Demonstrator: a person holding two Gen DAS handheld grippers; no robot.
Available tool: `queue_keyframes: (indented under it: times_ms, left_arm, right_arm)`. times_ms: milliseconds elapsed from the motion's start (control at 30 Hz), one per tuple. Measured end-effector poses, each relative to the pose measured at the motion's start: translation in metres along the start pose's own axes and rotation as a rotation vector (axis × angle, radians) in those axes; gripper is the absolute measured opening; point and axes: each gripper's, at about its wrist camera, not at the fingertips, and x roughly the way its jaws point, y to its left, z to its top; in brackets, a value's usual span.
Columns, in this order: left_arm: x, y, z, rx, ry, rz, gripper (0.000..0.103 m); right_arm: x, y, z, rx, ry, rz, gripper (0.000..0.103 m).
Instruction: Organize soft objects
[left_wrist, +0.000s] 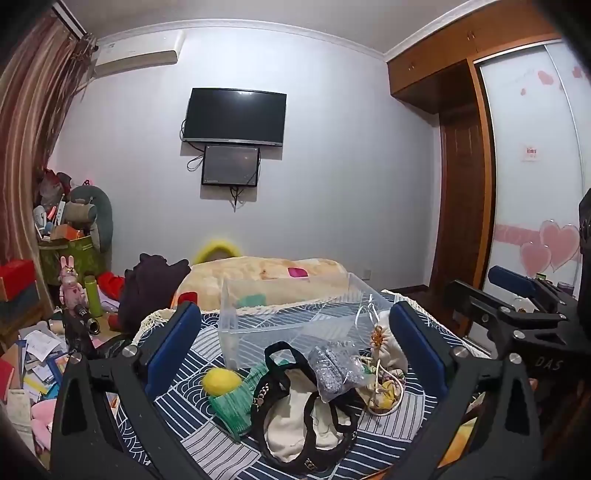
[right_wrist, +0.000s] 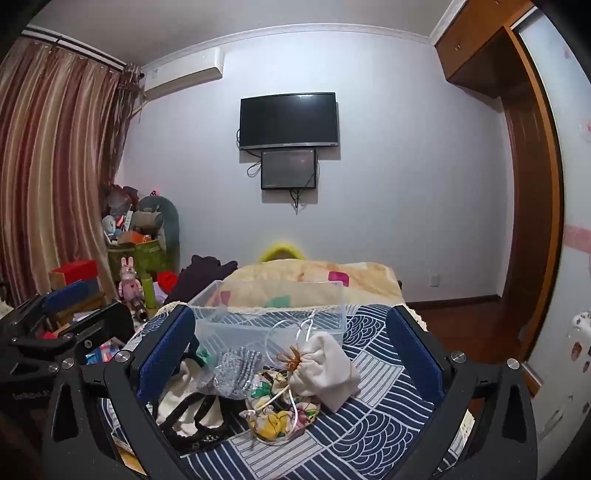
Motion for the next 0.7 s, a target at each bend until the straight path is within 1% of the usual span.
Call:
queue_keyframes:
  times_ms: [400, 700]
  left_arm:
    - [-0.0021, 0.0018, 0.0003, -0.011, -0.006, -0.007, 0.103]
    - [-0.0026, 0.0013, -0.0008, -0.005, -0.013, 0.005, 0.103]
  right_arm:
    - [-0.0013, 0.0020, 0.0006, -0.004, -0.005, 0.002, 0.103]
    - [-0.0043, 0.0038, 0.0020, -0.003, -0.010, 0.004, 0.103]
